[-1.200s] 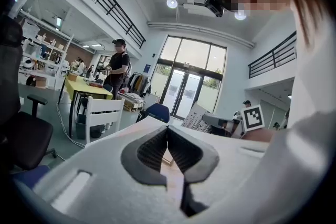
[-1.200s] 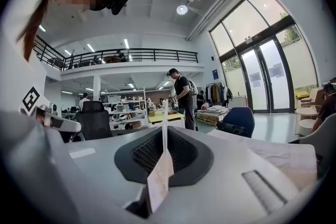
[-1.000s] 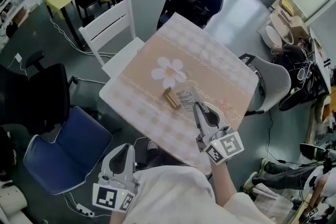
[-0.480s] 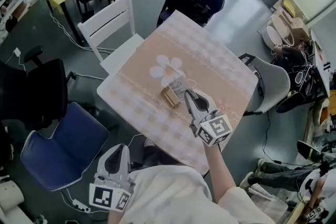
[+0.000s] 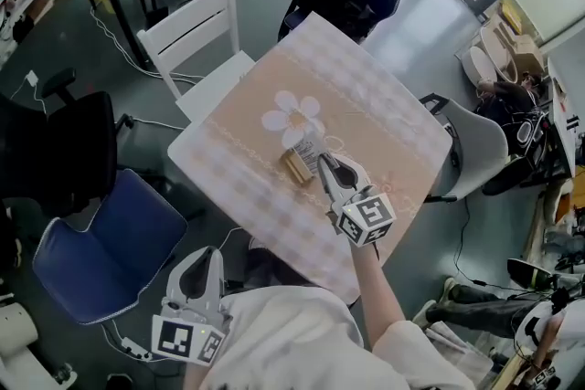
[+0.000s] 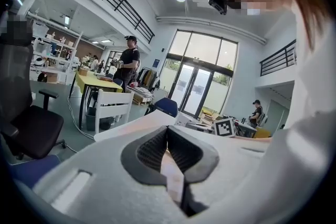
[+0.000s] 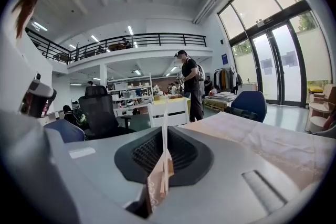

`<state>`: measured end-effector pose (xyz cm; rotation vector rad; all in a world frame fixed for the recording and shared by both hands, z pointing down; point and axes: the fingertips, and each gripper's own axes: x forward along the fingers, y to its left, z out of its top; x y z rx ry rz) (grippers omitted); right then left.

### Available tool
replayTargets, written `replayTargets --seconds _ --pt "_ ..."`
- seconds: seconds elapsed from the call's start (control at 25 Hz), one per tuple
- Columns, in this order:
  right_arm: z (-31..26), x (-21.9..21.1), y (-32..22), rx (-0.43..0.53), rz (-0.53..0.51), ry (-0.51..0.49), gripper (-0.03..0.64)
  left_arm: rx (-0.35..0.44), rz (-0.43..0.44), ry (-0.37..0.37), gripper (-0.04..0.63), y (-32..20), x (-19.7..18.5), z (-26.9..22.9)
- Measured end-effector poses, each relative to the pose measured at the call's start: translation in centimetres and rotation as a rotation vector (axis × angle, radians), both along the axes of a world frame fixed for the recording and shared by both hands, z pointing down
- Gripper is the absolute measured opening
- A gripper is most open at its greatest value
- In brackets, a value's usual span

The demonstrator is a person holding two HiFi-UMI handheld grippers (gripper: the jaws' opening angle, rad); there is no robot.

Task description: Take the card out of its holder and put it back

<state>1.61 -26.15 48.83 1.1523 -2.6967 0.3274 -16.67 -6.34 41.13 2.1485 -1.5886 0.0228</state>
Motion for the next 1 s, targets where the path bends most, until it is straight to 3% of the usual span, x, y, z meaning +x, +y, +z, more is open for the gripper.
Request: replayTargets --seconds 1.0 --pt "1.2 -0.1 -0.3 -0.049 0.006 0.027 0.015 -0.004 0.010 0.006 0.002 -0.1 0.4 0.1"
